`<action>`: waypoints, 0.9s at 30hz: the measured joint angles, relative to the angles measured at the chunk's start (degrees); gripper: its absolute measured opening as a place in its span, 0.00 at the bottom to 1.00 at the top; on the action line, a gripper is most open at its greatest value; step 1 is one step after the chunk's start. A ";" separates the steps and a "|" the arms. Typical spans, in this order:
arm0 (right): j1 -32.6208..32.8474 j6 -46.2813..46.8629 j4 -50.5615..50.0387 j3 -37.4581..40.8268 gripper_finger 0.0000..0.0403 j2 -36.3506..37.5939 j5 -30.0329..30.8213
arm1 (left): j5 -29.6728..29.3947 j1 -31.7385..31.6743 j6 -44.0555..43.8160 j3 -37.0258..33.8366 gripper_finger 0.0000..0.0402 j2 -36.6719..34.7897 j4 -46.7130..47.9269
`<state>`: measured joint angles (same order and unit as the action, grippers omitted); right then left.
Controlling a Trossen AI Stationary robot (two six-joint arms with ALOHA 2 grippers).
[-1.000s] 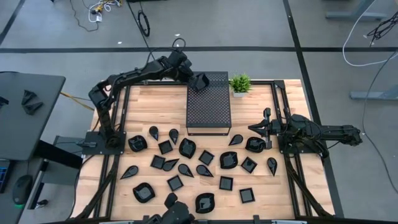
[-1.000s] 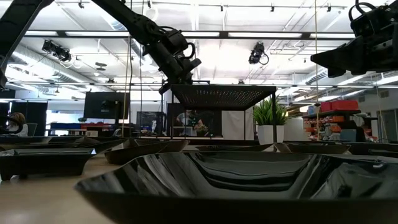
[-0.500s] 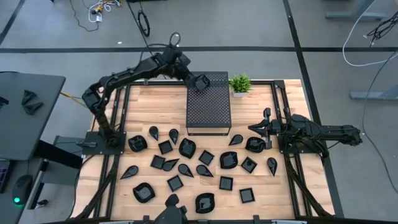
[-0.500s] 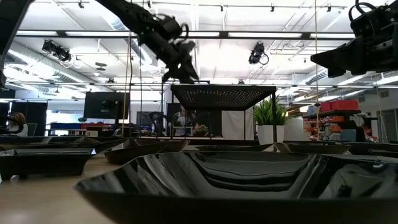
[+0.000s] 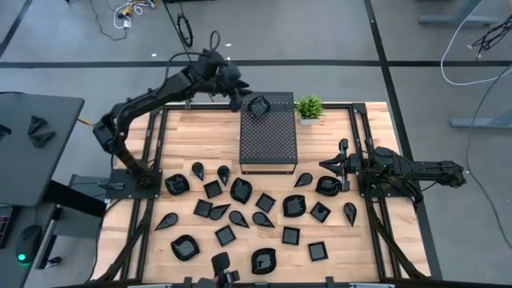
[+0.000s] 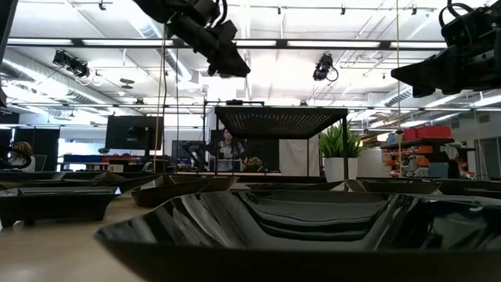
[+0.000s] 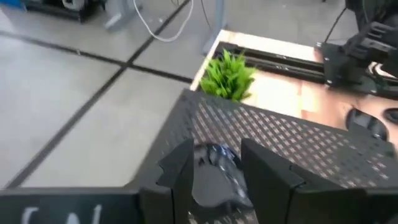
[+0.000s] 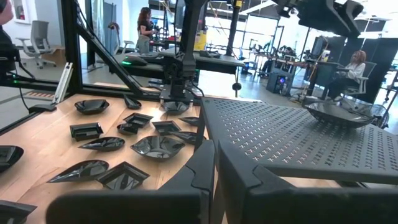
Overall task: Pick & Place Mini shaped plates
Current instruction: Put the black drop-shaped plate on the shelf
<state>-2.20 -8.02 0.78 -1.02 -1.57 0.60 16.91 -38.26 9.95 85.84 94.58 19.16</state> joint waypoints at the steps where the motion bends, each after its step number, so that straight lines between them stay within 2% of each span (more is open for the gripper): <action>1: 0.00 0.01 0.00 0.02 0.06 -0.01 0.00 | 0.12 -0.21 0.52 0.00 0.34 0.25 -0.84; 27: -0.01 0.00 0.00 0.01 0.06 0.00 0.00 | 1.40 0.65 2.74 0.00 0.34 0.31 -8.75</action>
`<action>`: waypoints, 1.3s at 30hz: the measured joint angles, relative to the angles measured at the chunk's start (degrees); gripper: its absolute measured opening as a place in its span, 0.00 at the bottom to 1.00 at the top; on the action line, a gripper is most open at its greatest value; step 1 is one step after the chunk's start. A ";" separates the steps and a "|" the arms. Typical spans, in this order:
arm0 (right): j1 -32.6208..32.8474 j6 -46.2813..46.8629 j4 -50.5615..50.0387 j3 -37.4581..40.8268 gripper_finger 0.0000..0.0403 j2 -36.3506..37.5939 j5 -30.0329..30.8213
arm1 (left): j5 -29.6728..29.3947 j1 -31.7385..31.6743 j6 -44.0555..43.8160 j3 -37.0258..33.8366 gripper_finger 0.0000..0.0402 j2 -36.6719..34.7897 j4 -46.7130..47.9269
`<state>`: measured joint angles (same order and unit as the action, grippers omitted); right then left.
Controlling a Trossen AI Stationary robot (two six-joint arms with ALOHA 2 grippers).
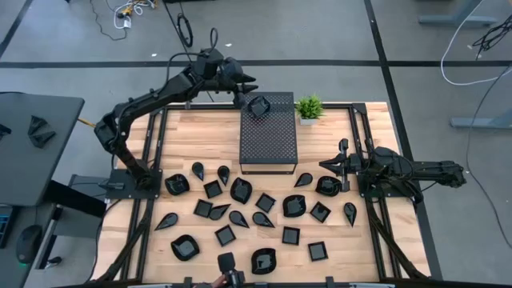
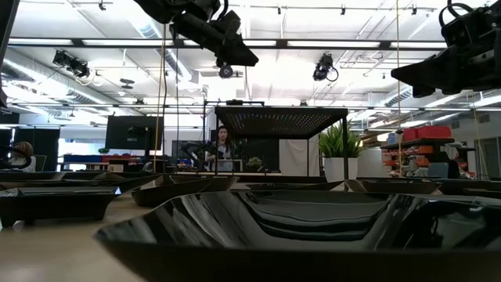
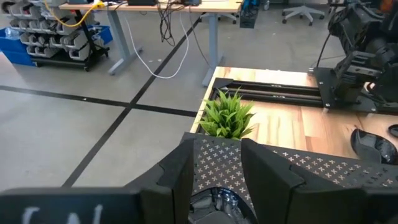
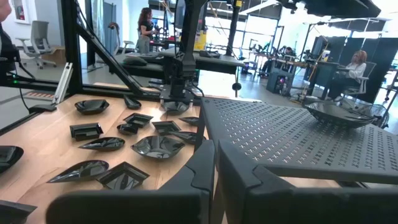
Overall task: Pick & Place Mini shaped plates
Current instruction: Put the black drop-shaped plate on the shelf
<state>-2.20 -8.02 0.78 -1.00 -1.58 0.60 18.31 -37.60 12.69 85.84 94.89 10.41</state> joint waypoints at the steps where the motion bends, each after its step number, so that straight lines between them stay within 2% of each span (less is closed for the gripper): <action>1: 0.00 0.00 0.00 -0.01 0.06 0.00 0.00 | 0.01 0.02 0.00 0.00 0.34 0.00 0.06; 20: -0.01 0.00 0.00 -0.01 0.06 -0.01 0.00 | 0.02 -0.52 2.55 -0.60 0.34 -0.09 2.25; 27: 0.00 0.00 0.00 0.00 0.06 0.00 -0.03 | 2.84 -0.77 -0.40 -13.64 0.34 -2.10 -3.76; 33: -0.01 0.00 0.00 0.01 0.06 -0.01 0.00 | 1.85 0.92 -2.02 -28.11 0.34 -7.90 -17.45; 36: -0.23 -0.40 1.45 -0.01 0.06 -0.01 3.56 | -1.17 2.56 -3.08 -34.63 0.34 -12.90 -24.78; 39: -0.56 -0.25 5.12 -0.01 0.06 -0.01 6.99 | -6.56 4.10 -3.06 -39.99 0.34 -18.31 -27.10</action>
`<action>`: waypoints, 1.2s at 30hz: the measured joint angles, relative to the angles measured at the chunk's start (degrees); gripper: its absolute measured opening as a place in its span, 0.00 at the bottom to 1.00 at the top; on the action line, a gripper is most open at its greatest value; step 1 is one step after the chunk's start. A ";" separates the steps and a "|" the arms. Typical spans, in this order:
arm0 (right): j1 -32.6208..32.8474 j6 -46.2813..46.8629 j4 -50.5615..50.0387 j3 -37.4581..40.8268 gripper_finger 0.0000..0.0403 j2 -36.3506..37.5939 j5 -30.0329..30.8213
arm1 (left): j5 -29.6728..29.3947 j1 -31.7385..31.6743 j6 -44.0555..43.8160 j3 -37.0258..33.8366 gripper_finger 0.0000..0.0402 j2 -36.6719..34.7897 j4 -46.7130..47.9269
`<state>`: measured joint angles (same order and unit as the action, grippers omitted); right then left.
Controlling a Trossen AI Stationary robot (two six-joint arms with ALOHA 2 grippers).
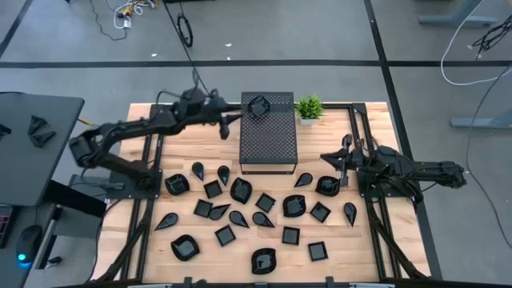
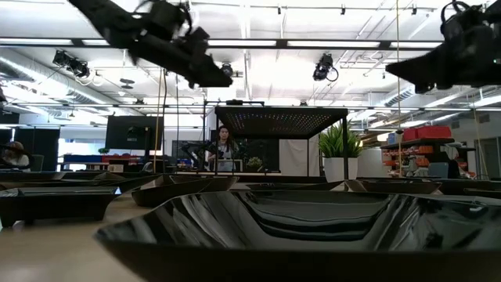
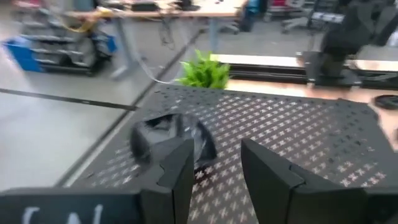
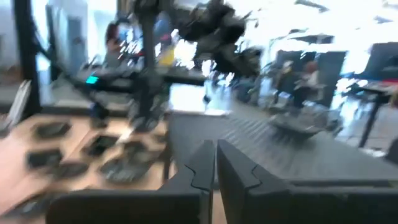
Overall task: Pick & Place Mini shaped plates
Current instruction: Put the black drop-shaped plate on the shelf
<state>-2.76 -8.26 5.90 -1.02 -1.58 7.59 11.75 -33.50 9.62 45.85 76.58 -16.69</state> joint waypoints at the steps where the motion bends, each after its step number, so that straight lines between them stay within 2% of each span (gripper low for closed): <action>1: -0.03 -0.43 0.91 0.01 0.06 0.02 0.24 | -1.56 0.39 -0.01 -1.32 0.34 -1.73 -0.15; 7: -0.15 -1.74 5.81 0.00 0.06 -0.02 0.56 | -4.51 2.33 -1.31 -7.72 0.34 -9.43 -0.57; 11: -0.17 12.55 14.70 0.02 0.06 0.02 0.62 | -4.71 3.69 -3.33 -10.49 0.34 -11.90 -0.76; 15: -0.26 20.10 22.26 0.00 0.06 0.02 0.58 | -4.74 5.99 -4.03 -11.81 0.34 -12.64 -0.25; 20: 0.67 30.01 22.70 0.00 0.06 -0.82 -4.85 | -5.17 9.38 -4.18 -11.81 0.34 -12.72 -0.45; 23: 2.72 35.42 22.56 0.00 0.06 -4.37 -6.57 | -6.72 11.31 -4.05 -11.81 0.34 -12.72 -0.47; 29: 7.30 40.46 18.53 -2.18 0.06 -16.55 -2.15 | -11.04 13.36 -4.02 -11.81 0.34 -12.70 0.09; 32: 8.83 41.04 11.68 -6.56 0.06 -23.39 -2.06 | -12.42 13.56 -4.02 -11.81 0.34 -12.70 0.23; 36: 10.11 40.82 -2.18 -14.86 0.06 -32.33 -2.54 | -12.61 13.56 -4.06 -11.81 0.34 -12.70 0.26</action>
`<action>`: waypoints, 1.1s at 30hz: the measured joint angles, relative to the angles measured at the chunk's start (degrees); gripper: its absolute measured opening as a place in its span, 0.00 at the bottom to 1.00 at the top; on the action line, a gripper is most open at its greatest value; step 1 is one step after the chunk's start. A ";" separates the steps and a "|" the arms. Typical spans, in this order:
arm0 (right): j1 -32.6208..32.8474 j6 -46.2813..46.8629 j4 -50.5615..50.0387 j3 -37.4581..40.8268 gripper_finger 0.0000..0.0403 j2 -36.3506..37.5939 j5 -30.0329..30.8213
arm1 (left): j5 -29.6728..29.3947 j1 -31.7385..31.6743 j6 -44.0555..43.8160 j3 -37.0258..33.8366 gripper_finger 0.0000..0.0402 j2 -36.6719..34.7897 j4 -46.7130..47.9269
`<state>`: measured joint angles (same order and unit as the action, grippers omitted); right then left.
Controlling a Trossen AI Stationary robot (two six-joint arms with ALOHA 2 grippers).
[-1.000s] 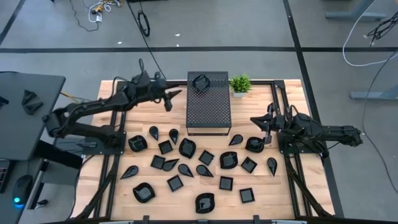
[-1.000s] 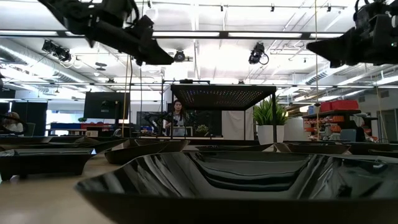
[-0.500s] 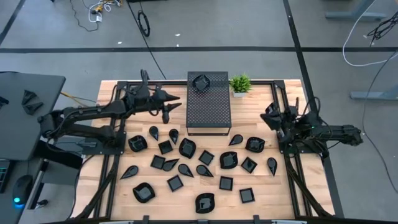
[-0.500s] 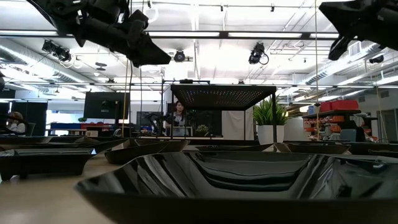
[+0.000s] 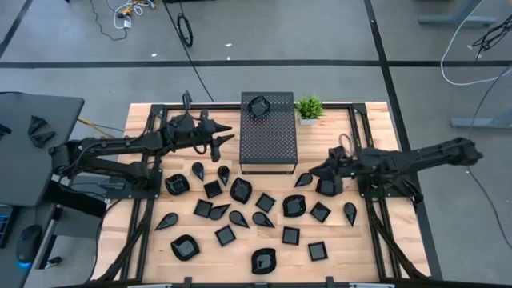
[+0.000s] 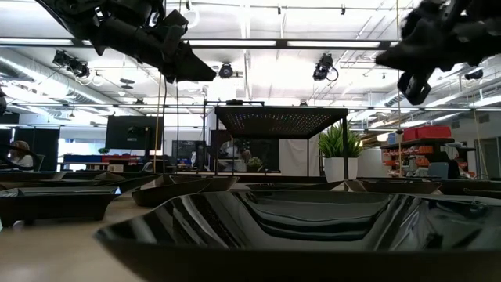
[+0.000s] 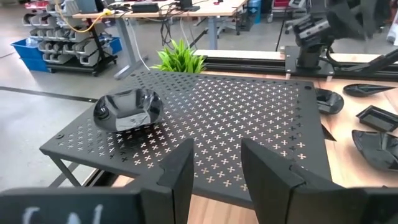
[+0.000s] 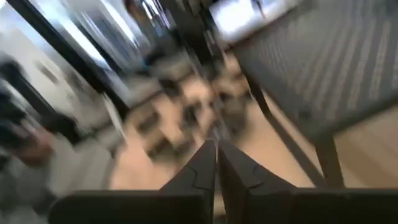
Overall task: Pick & Place Mini shaped plates
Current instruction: Put the black drop-shaped plate on the shelf
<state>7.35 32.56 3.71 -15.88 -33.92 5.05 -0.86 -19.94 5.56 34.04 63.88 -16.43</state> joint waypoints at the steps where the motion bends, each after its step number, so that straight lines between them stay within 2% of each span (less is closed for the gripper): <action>1: 0.20 0.00 -3.83 -2.09 0.06 -2.25 -0.20 | -0.02 0.00 0.00 0.00 0.34 0.02 0.00; 4: 0.83 -0.08 -13.45 -7.27 0.09 -9.08 -2.21 | -0.02 0.00 -0.02 0.00 0.34 0.02 0.00; 7: 1.57 -0.82 -17.95 -10.76 0.15 -15.76 -3.72 | -0.02 0.00 -0.03 0.00 0.34 0.02 -0.01; 12: 2.62 -6.57 -19.28 -13.22 0.27 -27.11 -3.91 | -0.02 0.00 -0.03 0.00 0.34 0.02 -0.03; 16: 2.65 -12.25 -19.40 -14.74 0.31 -35.18 -3.35 | -0.91 0.00 0.02 0.00 0.34 0.04 -0.04; 21: 2.63 -20.14 -19.67 -16.75 0.30 -41.85 1.51 | -1.04 0.00 0.04 0.02 0.34 0.07 -0.04; 24: 2.60 -23.88 -19.74 -16.96 0.28 -44.30 2.11 | -1.05 0.00 0.04 0.02 0.34 0.07 -0.05; 27: 2.61 -25.97 -20.21 -16.96 0.26 -46.54 2.18 | -1.05 0.00 0.02 0.02 0.34 0.07 -0.07; 33: 2.67 -28.41 -19.96 -17.08 0.21 -50.07 6.56 | -1.03 0.00 0.00 0.02 0.34 0.07 -0.05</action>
<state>10.02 4.15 -16.25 -32.96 -83.98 11.61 -1.89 -19.94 5.56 34.06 63.94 -16.47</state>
